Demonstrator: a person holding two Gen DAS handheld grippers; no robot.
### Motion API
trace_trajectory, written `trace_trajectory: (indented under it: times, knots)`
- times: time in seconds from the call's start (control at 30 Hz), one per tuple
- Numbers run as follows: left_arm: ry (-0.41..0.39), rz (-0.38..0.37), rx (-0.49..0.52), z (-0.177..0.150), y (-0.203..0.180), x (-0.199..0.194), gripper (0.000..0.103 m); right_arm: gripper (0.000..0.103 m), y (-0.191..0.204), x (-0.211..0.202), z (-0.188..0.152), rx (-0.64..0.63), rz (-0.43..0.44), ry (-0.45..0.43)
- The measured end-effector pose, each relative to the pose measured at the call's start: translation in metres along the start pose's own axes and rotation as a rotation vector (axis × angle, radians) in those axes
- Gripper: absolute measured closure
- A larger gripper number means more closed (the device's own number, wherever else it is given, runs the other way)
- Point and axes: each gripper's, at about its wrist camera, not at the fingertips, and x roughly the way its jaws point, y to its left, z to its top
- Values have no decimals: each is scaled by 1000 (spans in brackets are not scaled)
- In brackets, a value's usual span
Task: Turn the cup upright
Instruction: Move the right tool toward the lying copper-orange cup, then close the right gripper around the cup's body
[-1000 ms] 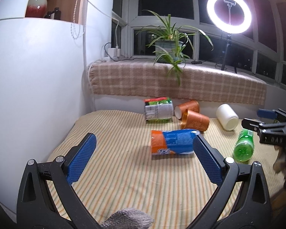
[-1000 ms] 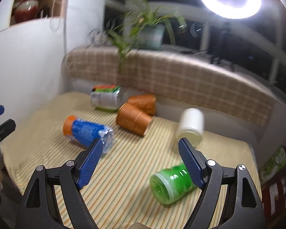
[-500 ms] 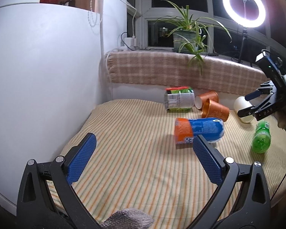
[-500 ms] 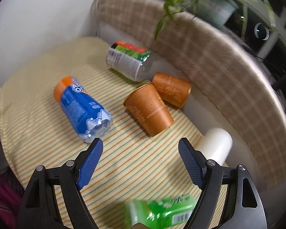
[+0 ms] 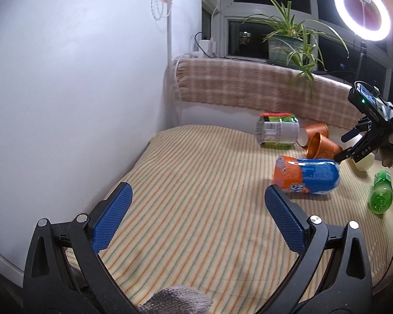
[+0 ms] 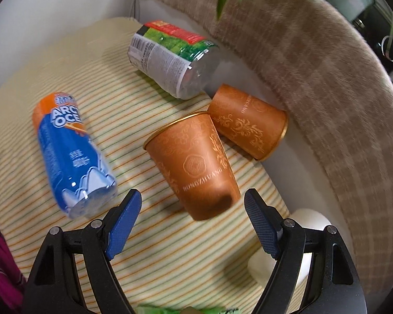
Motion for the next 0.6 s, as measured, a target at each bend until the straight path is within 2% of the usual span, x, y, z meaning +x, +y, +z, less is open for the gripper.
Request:
trace_trajectory:
  times: [0.3,0.43,0.6]
  knots:
    - [21,19,-4,-2,3,8,1,23,5,27,12,-59,-30,44]
    - [27,28,-5,-3,3,9,0,29,0,36,14,-46,-33,58]
    - [34,35,-7,-4,3,11,1,31,1,42,17,-52,-53,50]
